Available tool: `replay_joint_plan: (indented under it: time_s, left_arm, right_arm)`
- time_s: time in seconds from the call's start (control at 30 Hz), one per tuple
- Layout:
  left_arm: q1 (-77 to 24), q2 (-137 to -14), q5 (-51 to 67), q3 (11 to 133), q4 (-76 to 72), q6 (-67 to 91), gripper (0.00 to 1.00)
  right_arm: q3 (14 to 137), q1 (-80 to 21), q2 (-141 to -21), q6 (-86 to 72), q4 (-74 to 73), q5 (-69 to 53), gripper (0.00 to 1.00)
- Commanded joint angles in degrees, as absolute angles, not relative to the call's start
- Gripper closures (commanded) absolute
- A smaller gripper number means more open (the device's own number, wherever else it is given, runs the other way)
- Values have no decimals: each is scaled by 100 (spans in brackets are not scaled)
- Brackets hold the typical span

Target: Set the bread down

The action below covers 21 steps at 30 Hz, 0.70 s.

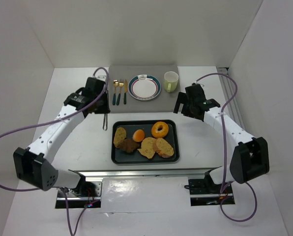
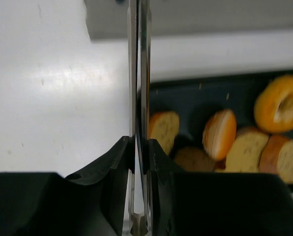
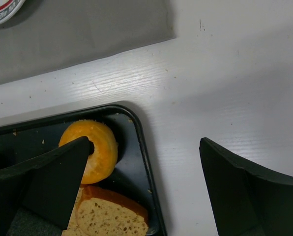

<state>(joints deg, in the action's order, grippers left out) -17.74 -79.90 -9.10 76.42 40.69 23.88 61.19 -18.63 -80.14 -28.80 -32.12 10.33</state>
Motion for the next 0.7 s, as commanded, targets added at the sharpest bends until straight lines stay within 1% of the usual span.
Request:
replay_joint_plan:
  time_s: [0.0,0.03,0.07,0.13,0.17,0.2,0.4,0.47,0.63,0.67]
  left_arm:
    - [-2117,-7351,-1002,7130,5018,2416,79]
    - [-2249,-7165,-924,7050,5079,2469,76]
    - [-2250,-6998,-758,7049,5211,2522,70]
    - [-2312,-6734,-677,6987,5343,2601,51]
    - [-2372,-6541,-677,7040,5509,2654,39]
    - [-2373,-6469,-677,7040,5563,2654,37]
    - [-2426,-6346,-590,7172,5827,2409,38]
    - [-2426,-6346,-589,7023,5827,2408,43]
    - [-2479,-6346,-308,6829,5766,2180,44]
    - [-2479,-6415,-308,6759,5766,2180,46]
  right_arm:
    - [6311,-1907,-7708,-2734,-3111,1178,0]
    - [6258,-1907,-7647,-2733,-3111,1230,0]
    - [6258,-1907,-7646,-2733,-3111,1230,0]
    - [6258,-1907,-7646,-2733,-3111,1230,0]
    - [6319,-1907,-7699,-2733,-3111,1170,0]
    - [6319,-1907,-7699,-2733,-3111,1108,0]
    - [6381,-1907,-7813,-2795,-3059,993,0]
    - [6433,-1907,-7813,-2795,-3059,993,0]
    - [6434,-1907,-7813,-2795,-3059,993,0]
    - [6434,-1907,-7813,-2795,-3059,993,0]
